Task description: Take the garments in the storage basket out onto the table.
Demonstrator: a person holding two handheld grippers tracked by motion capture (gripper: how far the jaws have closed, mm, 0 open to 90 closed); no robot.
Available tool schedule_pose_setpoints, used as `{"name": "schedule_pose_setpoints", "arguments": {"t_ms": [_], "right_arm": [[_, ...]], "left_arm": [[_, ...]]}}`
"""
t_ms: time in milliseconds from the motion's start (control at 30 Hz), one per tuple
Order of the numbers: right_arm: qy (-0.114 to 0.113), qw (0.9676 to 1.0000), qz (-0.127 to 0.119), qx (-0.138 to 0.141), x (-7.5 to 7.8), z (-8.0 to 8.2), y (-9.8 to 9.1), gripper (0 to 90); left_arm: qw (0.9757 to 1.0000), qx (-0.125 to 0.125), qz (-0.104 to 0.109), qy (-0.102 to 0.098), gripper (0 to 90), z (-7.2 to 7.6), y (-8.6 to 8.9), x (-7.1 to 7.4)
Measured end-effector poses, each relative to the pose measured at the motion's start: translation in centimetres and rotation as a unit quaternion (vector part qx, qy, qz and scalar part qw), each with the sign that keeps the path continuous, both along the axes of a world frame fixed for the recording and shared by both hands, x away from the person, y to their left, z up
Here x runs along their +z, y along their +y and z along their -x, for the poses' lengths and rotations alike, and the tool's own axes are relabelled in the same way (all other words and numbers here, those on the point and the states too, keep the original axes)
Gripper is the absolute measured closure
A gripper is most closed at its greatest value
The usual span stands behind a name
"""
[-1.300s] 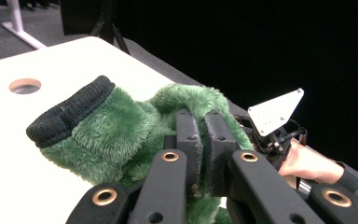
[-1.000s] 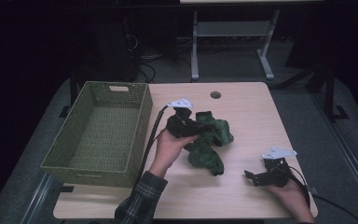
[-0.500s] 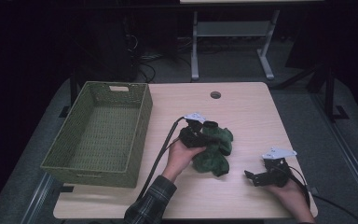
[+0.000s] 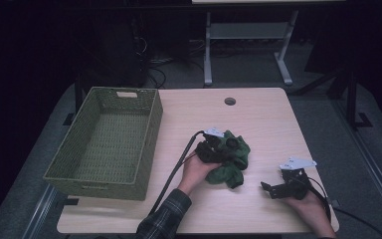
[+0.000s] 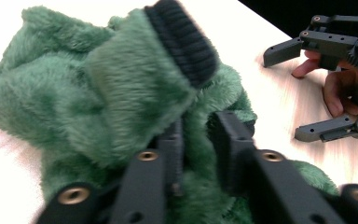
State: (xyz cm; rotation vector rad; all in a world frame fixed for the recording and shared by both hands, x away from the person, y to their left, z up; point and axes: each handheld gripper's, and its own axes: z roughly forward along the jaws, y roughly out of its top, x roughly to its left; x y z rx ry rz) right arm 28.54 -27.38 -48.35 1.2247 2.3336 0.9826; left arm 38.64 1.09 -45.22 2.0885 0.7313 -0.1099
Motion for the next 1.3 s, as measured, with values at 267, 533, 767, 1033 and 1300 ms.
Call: {"name": "schedule_pose_setpoints", "arguments": {"t_ms": [267,533,767,1033,1300], "right_arm": [[0.0,1.0,0.0,0.0,0.0,0.0,0.0,1.7],[0.0,1.0,0.001,0.0,0.0,0.0,0.0,1.7],[0.001,1.0,0.0,0.0,0.0,0.0,0.0,1.8],[0.005,0.9999,-0.002,0.012,0.8,0.3,0.7,17.4],[0.011,0.997,-0.051,0.057,1.6,1.2,2.0,22.7]], "left_arm": [[0.9995,-0.01,-0.002,-0.029,51.3,1.2,0.7,2.4],[0.9992,-0.02,0.007,-0.033,52.6,3.2,2.1,3.7],[0.9982,-0.039,0.009,-0.044,52.8,4.9,3.3,4.2],[0.997,-0.052,0.012,-0.056,52.9,6.6,3.3,3.9],[0.9965,-0.055,-0.011,-0.062,49.2,6.6,2.0,2.4]]}}
